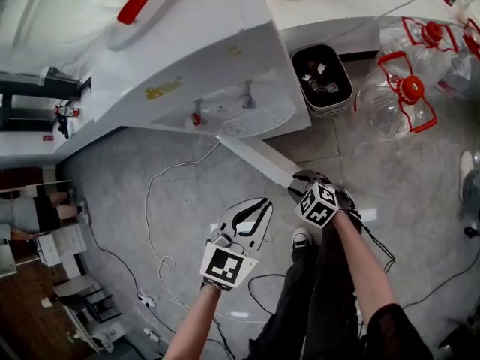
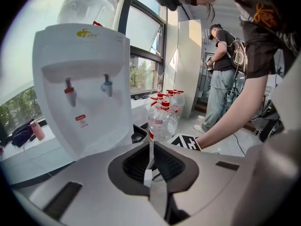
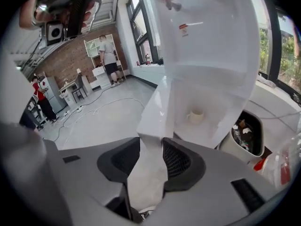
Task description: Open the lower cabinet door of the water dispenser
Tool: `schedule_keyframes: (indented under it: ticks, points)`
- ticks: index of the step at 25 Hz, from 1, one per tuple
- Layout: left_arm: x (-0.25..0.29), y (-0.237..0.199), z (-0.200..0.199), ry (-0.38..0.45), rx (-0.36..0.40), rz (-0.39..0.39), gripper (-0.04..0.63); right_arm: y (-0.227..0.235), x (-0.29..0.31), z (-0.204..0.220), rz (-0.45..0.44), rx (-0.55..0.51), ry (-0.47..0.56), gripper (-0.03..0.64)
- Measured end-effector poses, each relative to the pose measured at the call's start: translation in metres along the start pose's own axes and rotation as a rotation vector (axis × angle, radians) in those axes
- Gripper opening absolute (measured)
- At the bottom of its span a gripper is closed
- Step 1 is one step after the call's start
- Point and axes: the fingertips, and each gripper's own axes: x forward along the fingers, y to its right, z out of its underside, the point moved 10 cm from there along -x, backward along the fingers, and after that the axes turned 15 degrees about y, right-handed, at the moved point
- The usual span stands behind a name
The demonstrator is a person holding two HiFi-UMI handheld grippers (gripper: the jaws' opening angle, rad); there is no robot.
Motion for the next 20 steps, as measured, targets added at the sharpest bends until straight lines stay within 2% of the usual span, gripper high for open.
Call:
schedule_keyframes:
  ticks: [7,12,16,20]
  points:
    - [-0.082,-0.002,0.026,-0.011,-0.003,-0.092,0.028,-0.083,0.045,-0.015,-0.111,-0.044,-0.017,0.169]
    - [-0.137,-0.007,0.043,-0.017,-0.019,-0.178,0.028,-0.132,0.083,-0.03,-0.184,-0.076,-0.029,0.2]
    - [-0.174,-0.006,0.055,-0.013,-0.041,-0.234,0.028,-0.15,0.101,-0.043,-0.217,-0.131,-0.065,0.204]
    - [-0.201,-0.001,0.061,-0.025,-0.065,-0.266,0.028,-0.154,0.096,-0.054,-0.209,-0.134,-0.073,0.207]
